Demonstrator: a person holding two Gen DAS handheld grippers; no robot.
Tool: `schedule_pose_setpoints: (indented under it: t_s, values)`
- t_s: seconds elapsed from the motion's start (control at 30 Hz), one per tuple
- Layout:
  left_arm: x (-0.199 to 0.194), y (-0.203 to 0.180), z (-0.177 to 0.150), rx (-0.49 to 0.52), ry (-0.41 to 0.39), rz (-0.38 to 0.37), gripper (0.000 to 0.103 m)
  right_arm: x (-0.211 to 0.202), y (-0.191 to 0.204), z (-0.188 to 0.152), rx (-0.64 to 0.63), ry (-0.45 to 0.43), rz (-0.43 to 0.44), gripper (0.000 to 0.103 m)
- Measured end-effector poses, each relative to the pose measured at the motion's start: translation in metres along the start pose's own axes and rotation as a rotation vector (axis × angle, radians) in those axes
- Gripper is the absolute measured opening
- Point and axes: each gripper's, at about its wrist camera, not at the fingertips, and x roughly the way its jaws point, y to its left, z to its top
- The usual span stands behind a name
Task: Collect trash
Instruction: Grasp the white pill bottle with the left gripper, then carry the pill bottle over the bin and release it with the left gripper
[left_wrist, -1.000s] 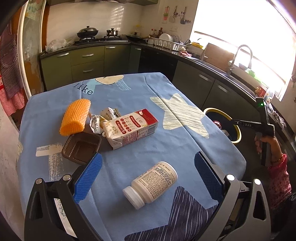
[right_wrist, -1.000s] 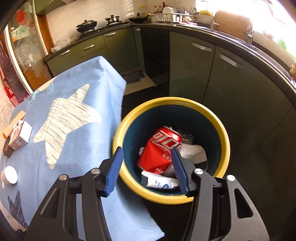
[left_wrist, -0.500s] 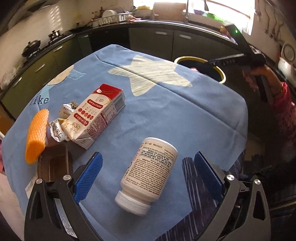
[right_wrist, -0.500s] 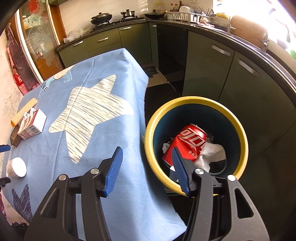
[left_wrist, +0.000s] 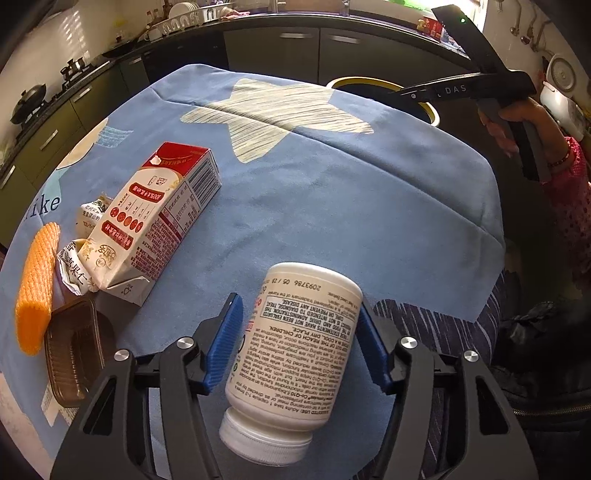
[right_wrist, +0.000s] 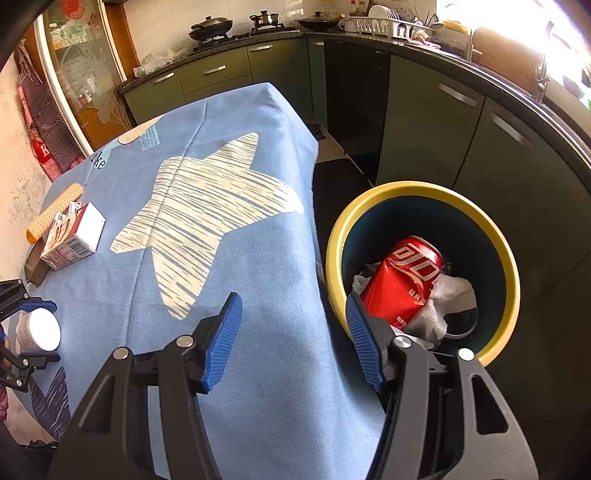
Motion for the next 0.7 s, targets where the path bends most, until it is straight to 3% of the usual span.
schedule_pose_setpoints:
  t_s: [0.07, 0.37, 0.7]
  values:
    - [-0.001, 0.001, 0.0, -0.004, -0.004, 0.003, 0.052, 0.0, 0.001, -0.001, 0.001, -0.001, 0.004, 0.056]
    - [-0.01, -0.006, 0.007, -0.022, -0.027, 0.033, 0.048, -0.011, -0.006, -0.003, 0.019, -0.029, 0.011, 0.056]
    - [-0.035, -0.019, 0.064, -0.043, -0.109, 0.008, 0.047, -0.031, -0.054, -0.022, 0.142, -0.087, 0.0, 0.056]
